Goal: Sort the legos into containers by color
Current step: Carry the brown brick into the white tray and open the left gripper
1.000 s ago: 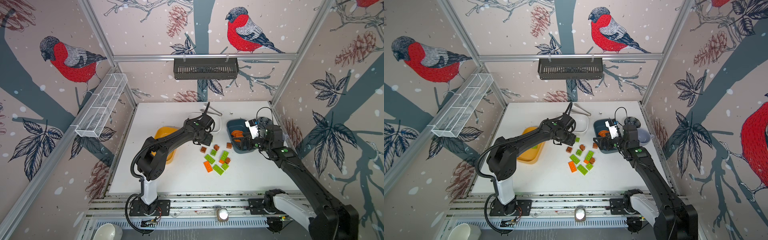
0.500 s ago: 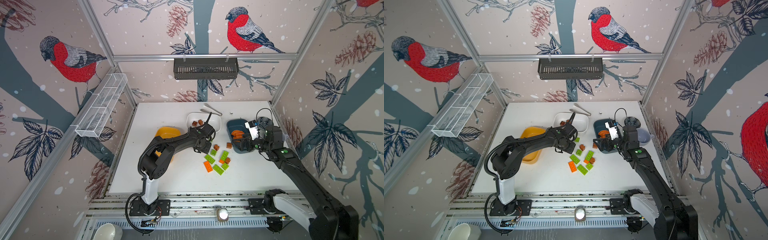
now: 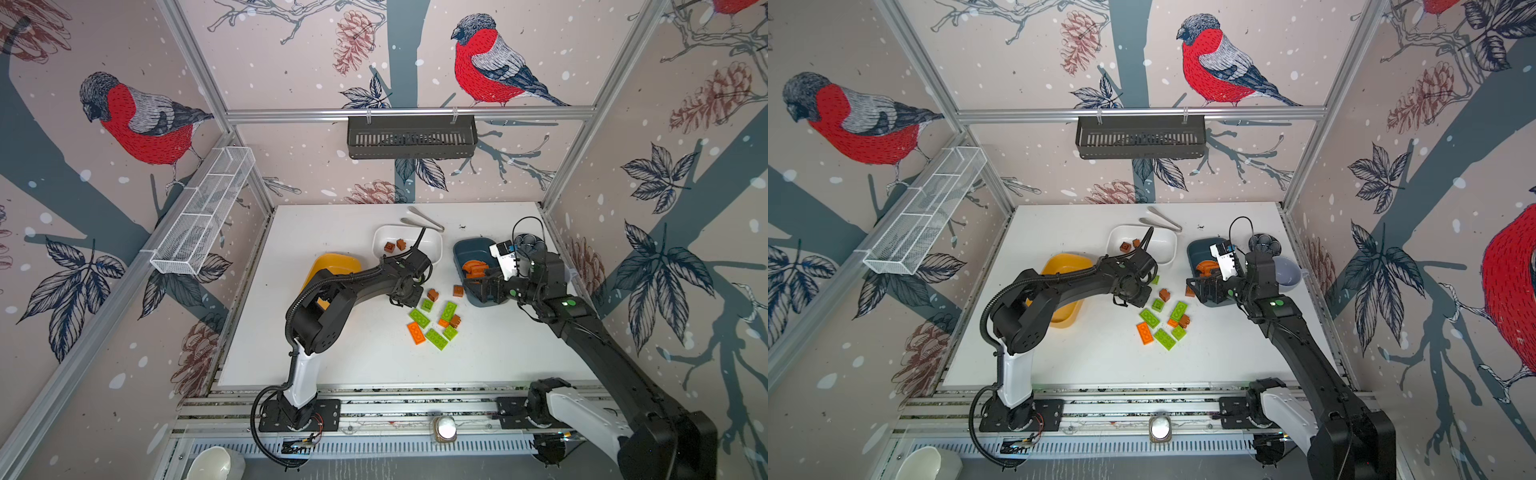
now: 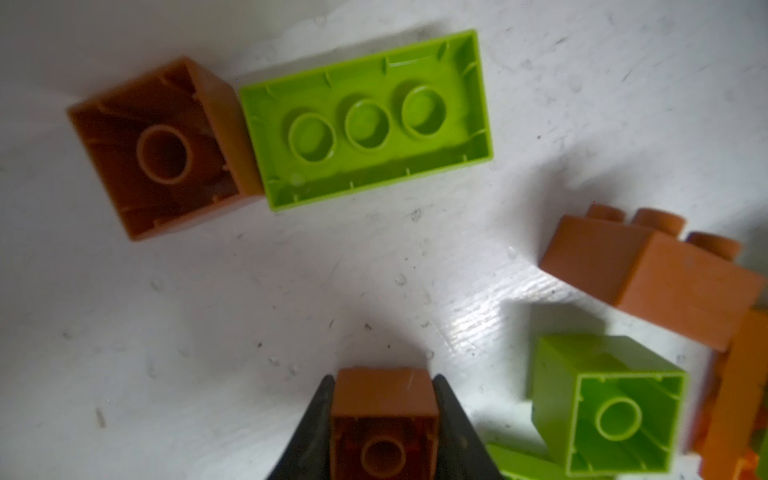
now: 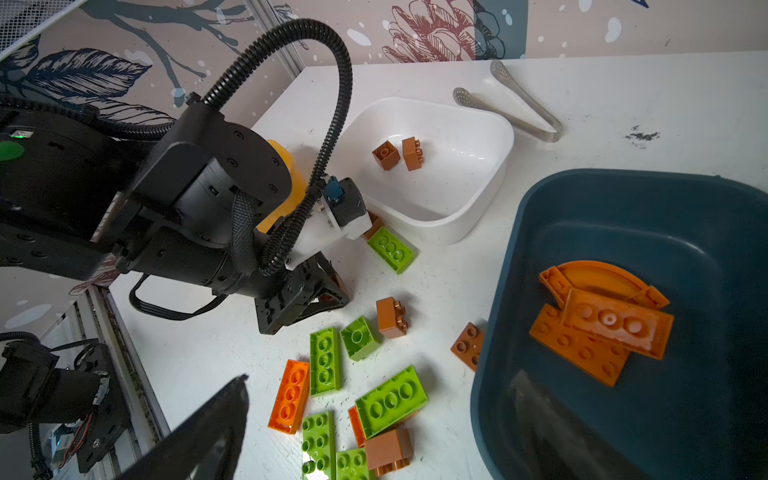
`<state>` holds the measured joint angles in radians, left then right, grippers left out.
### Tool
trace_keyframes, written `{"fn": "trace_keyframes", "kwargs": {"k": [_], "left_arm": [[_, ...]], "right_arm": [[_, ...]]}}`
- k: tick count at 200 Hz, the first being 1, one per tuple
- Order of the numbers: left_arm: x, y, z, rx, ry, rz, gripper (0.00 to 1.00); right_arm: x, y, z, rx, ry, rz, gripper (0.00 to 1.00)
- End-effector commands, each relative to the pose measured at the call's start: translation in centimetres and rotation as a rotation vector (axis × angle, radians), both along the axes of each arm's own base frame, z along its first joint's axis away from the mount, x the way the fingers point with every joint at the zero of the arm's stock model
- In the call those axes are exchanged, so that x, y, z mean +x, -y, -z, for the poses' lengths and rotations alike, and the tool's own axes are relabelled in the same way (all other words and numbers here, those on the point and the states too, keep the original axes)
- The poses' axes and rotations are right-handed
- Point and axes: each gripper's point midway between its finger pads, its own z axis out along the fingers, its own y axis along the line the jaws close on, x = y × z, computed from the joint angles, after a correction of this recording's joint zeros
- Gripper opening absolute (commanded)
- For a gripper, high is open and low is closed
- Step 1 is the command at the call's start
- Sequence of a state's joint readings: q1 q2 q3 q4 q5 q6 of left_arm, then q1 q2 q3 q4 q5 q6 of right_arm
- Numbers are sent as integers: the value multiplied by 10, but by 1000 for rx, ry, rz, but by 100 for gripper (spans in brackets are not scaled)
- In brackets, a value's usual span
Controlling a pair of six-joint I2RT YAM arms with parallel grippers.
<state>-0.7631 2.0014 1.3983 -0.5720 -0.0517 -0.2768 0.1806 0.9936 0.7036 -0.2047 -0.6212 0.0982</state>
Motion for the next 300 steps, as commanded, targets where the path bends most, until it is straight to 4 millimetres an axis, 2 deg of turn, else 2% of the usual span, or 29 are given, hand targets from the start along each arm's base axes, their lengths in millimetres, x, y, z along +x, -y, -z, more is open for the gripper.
{"fn": "trace_keyframes", "kwargs": {"k": [1,24,43,62,76,93,124,165,182,194,200,230,252,300], "left_arm": [[8,3,-24,3,33,21,30],[30,9,-61,-45,82,10,30],[59,12,-93,-104,147,-13,30],[94,8,-114,-152,205,-54,30],[120,7,-121,-171,244,-80,30],[148,6,-121,-204,282,-111,30],[187,11,-110,-231,321,-147,30],[215,25,-91,-264,341,-167,31],[218,30,-86,-277,348,-152,37],[219,29,-85,-273,347,-161,55],[218,29,-86,-271,348,-161,60],[205,27,-99,-279,308,-150,67],[179,16,-101,-240,223,-171,69],[106,-5,-104,-206,150,-239,67]], "right_arm": [[1,-1,-5,-3,21,-11,100],[2,-1,-7,1,25,-11,99],[4,-2,-9,3,31,-10,100],[5,-2,-12,8,40,-12,99],[7,-3,-13,11,42,-11,99],[8,-2,-15,14,46,-9,99],[9,-2,-17,11,49,-8,99],[10,-2,-17,10,50,-5,99],[10,-2,-17,10,50,-5,99],[10,-2,-18,12,49,-7,100],[10,-2,-19,11,51,-6,100],[9,-2,-18,9,50,-10,100],[9,-3,-16,14,43,-14,100],[8,-5,-11,18,32,-23,99]]}}
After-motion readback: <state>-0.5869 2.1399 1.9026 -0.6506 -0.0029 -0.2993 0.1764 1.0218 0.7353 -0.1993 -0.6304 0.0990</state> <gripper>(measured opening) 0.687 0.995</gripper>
